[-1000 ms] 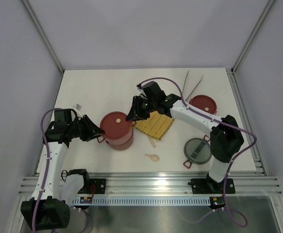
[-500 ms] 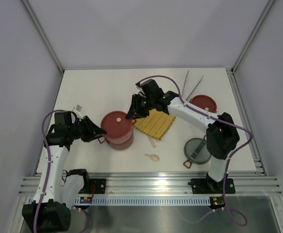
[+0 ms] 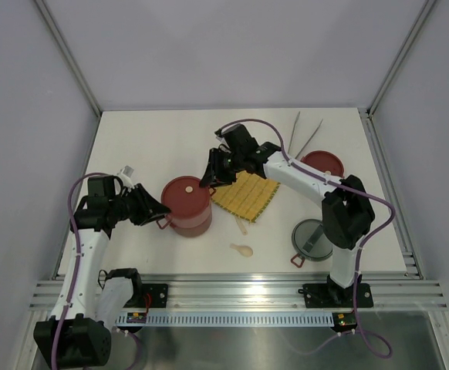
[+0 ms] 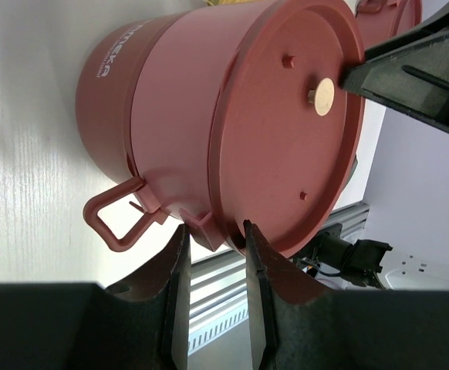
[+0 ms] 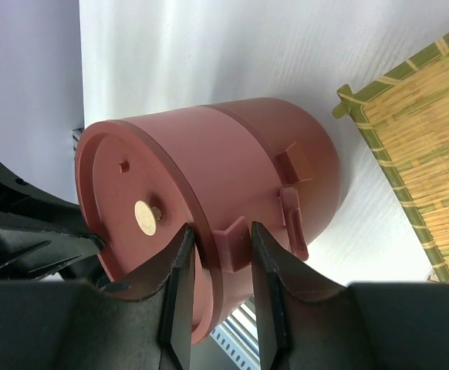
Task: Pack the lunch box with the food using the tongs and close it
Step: Place the packing box into the packing box.
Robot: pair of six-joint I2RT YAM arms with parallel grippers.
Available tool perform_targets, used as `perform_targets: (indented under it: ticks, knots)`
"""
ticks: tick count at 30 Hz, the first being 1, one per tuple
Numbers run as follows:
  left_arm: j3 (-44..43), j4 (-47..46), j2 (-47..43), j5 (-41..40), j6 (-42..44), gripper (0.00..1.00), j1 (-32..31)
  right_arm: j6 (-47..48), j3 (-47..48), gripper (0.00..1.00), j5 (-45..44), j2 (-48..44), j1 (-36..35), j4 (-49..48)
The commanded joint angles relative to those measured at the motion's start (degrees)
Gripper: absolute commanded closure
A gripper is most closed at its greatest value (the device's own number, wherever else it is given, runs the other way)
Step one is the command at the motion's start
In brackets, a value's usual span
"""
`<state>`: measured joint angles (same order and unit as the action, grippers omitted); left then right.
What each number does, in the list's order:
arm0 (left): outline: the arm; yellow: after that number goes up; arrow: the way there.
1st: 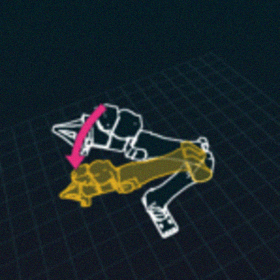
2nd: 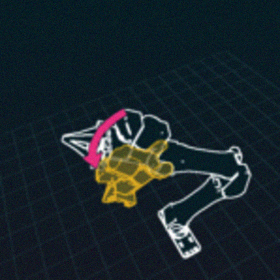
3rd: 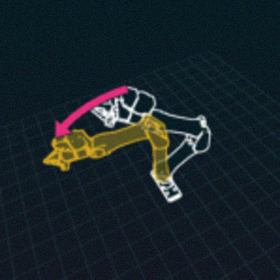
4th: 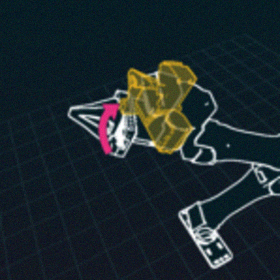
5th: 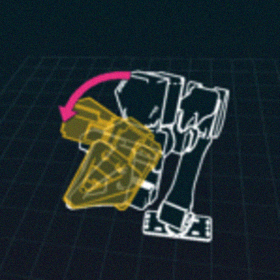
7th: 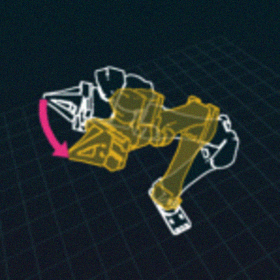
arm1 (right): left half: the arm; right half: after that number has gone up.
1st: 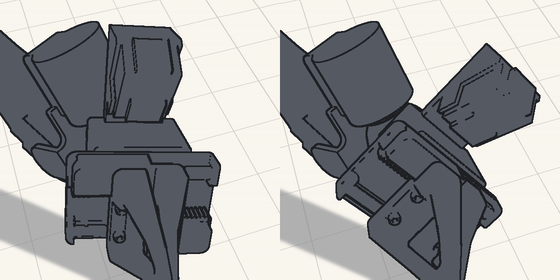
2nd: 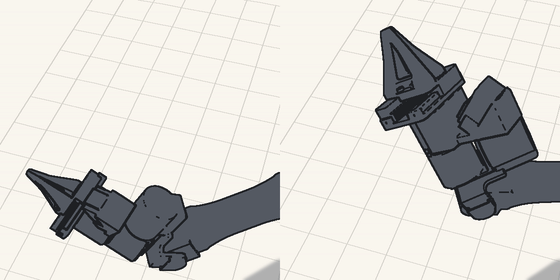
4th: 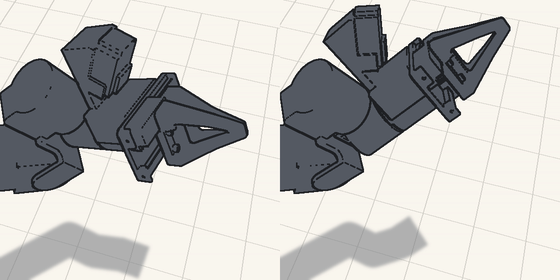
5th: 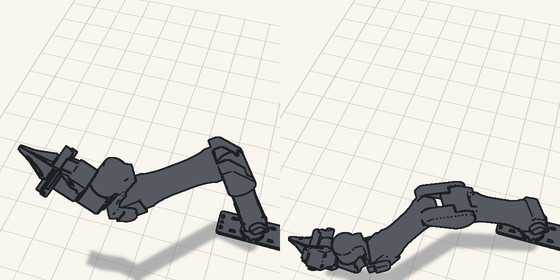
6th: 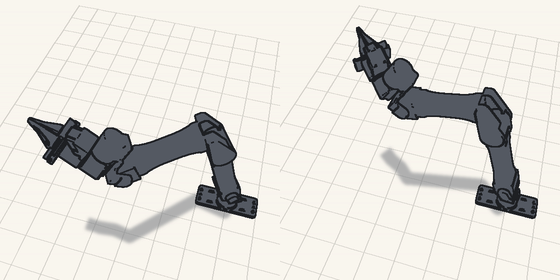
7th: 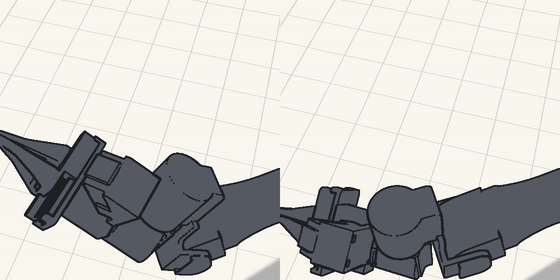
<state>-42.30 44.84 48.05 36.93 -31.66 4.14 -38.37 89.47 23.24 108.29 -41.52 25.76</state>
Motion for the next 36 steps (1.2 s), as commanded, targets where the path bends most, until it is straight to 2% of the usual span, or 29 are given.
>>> perform_targets:
  ticks: [1, 13, 15, 16, 17, 19, 20, 21, 29, 34, 36]
  knots:
    - [-2.43, 2.09, 0.02, 12.90, 3.97, 1.00, -2.74, -2.85, 3.78, 0.96, -2.59, 1.92, 1.18, -4.31]
    - [-2.96, 2.62, 0.73, 13.43, 4.59, 1.00, -3.61, -2.94, 7.73, 0.89, -1.80, 6.84, 1.88, -4.23]
    - [-3.40, 3.50, 0.90, 12.21, 5.03, 1.00, -3.70, -2.59, 8.17, 0.83, -1.10, 7.28, 2.14, -3.79]
    - [-3.92, 3.85, 0.99, 11.59, 5.55, 0.98, -3.70, -2.41, 8.70, 0.74, -0.84, 7.63, 2.23, -3.44]
    - [-4.36, 4.98, 1.16, 10.81, 5.90, 0.86, -3.70, -1.89, 9.05, 0.71, -0.66, 7.72, 2.40, -3.00]
    - [-5.33, 5.78, 1.34, 8.96, 6.87, 0.71, -3.70, -1.27, 9.75, 0.58, -0.13, 7.03, 2.67, -1.85]
    - [-6.38, 6.48, 1.52, 8.60, 7.14, 0.60, -3.70, -0.75, 9.84, 0.55, 0.04, 6.59, 2.76, -1.50]
    - [-6.82, 6.66, 1.78, 8.17, 7.31, 0.56, -3.79, -0.39, 10.11, 0.54, 0.05, 6.23, 2.93, -0.98]
    - [-8.32, 7.10, 2.40, 7.55, 7.66, 0.56, -3.79, 0.67, 11.25, 0.52, 2.85, 4.74, 3.28, -0.09]
    - [-12.27, 8.51, 2.92, 5.70, 8.80, 0.56, -3.70, 1.19, 12.48, 0.47, 3.04, 4.21, 3.28, 0.78]
    - [-14.20, 8.86, 3.19, 5.00, 9.16, 0.57, -3.70, 2.16, 13.79, 0.40, 2.42, 3.60, 3.37, 2.27]
